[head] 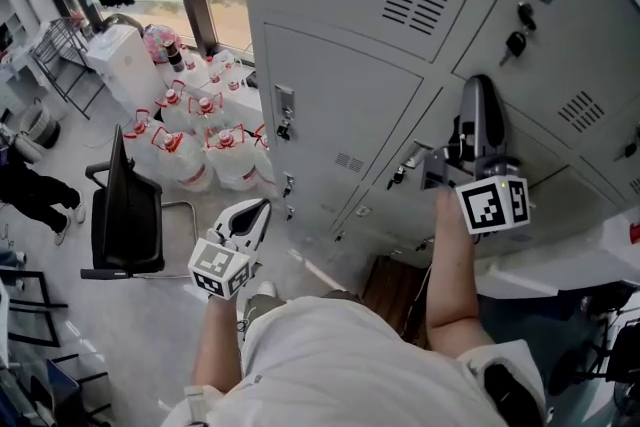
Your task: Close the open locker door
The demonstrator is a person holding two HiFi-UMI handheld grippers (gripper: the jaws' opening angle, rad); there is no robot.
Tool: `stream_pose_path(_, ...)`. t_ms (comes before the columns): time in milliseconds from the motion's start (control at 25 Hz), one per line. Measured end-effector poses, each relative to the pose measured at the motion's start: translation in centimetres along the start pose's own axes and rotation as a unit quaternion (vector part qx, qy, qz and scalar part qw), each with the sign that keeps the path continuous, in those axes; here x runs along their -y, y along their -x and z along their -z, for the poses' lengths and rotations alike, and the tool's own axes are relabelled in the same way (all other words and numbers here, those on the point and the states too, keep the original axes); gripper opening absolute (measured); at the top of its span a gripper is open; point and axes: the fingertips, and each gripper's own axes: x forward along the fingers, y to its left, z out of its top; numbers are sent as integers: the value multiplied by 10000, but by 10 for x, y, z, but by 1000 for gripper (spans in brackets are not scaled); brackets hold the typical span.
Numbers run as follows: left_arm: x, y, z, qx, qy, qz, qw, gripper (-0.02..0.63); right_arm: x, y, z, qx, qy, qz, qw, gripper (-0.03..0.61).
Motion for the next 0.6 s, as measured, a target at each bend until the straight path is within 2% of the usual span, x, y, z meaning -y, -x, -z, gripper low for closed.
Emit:
stream_pose_path(280, 1, 4, 1, 17, -1, -15, 10000, 3, 2, 0, 0, -20, -64, 47, 10000, 41)
stream_pose_path(480, 2, 5, 1, 11, 7, 36, 10000, 3, -4, 2, 1, -42, -343, -101, 9994, 49)
stream_pose_path(600, 3, 4, 3, -4, 16, 116, 9999, 3, -10, 6, 5, -94, -285, -136, 9995, 48)
